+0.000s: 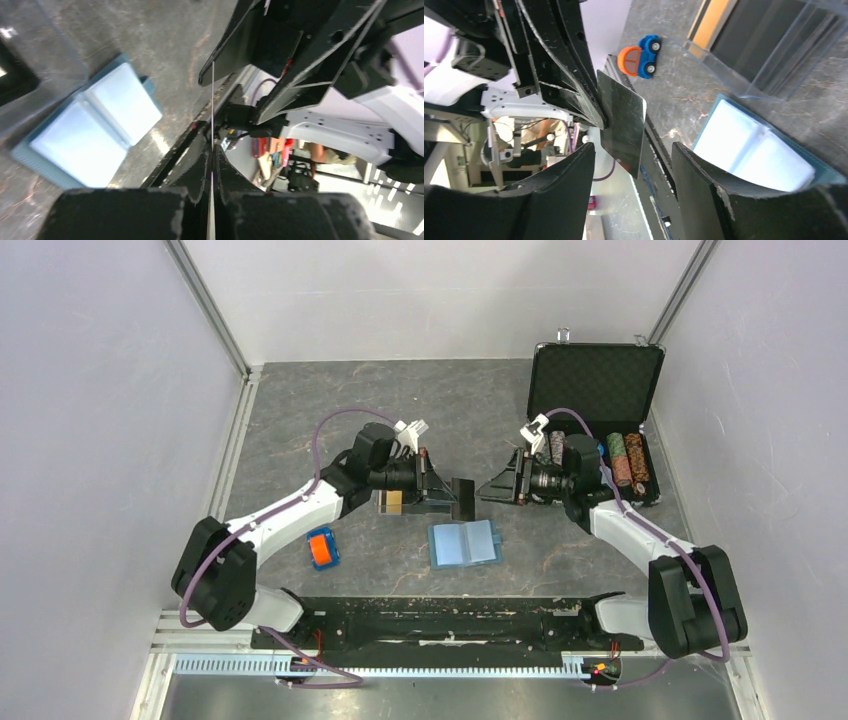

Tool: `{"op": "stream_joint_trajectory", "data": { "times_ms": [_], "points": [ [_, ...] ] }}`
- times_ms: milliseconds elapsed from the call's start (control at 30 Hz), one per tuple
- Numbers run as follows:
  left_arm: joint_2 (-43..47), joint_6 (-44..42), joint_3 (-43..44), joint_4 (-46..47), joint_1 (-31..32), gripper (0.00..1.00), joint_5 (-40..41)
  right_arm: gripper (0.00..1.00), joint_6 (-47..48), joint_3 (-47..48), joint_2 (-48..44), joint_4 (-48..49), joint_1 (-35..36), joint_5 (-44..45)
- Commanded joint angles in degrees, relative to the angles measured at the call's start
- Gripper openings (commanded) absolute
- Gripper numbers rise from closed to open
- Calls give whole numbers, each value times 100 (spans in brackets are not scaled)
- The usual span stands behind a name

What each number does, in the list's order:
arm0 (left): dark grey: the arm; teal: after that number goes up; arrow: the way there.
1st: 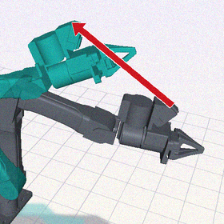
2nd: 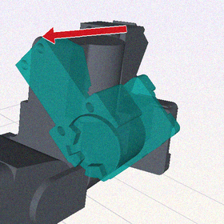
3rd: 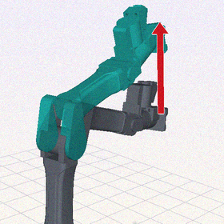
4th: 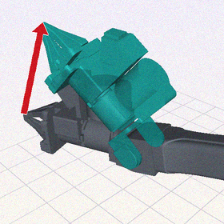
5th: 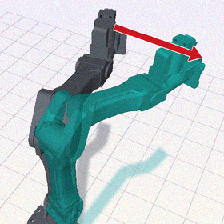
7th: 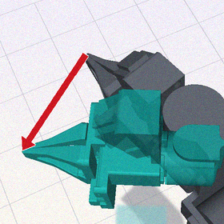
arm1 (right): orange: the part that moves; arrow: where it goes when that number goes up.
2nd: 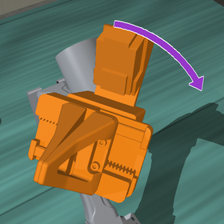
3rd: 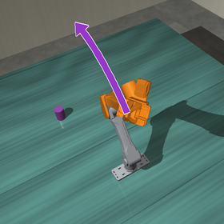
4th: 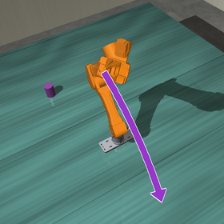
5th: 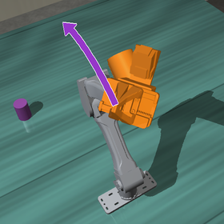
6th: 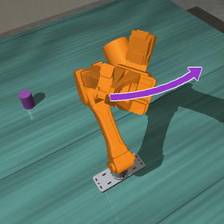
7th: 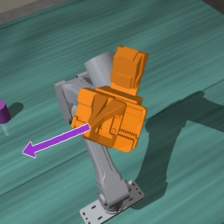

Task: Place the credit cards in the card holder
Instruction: Insert the credit card into the card holder.

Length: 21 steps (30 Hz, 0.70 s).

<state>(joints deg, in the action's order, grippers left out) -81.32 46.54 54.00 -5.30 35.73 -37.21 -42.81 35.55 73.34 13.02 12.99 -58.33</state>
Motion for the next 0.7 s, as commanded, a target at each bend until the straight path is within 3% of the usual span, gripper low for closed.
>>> {"op": "stream_joint_trajectory", "data": {
  "times_ms": [0, 233, 333, 467, 567, 667],
  "points": [
    [278, 1088, -384, 1949, -21, 2, -691, 58, -1039, -349, -204, 1721, 13, -492],
    [232, 1150, -421, 2063, -16, 2, -639, 40, -1452, -472, -132, 2316, 138, -601],
    [136, 1197, -400, 2132, -11, 2, -651, 27, -1822, -615, -38, 2803, 248, -535],
    [102, 1174, -450, 2129, -20, 4, -634, 0, -1990, -698, 24, 3101, 302, -406],
    [138, 1087, -521, 1878, -20, 22, -502, 0, -1851, -673, 71, 3003, 297, -377],
    [195, 618, -407, 625, -17, 43, 60, 0, -1209, -588, 120, 2186, 299, -302]
  ]
}}
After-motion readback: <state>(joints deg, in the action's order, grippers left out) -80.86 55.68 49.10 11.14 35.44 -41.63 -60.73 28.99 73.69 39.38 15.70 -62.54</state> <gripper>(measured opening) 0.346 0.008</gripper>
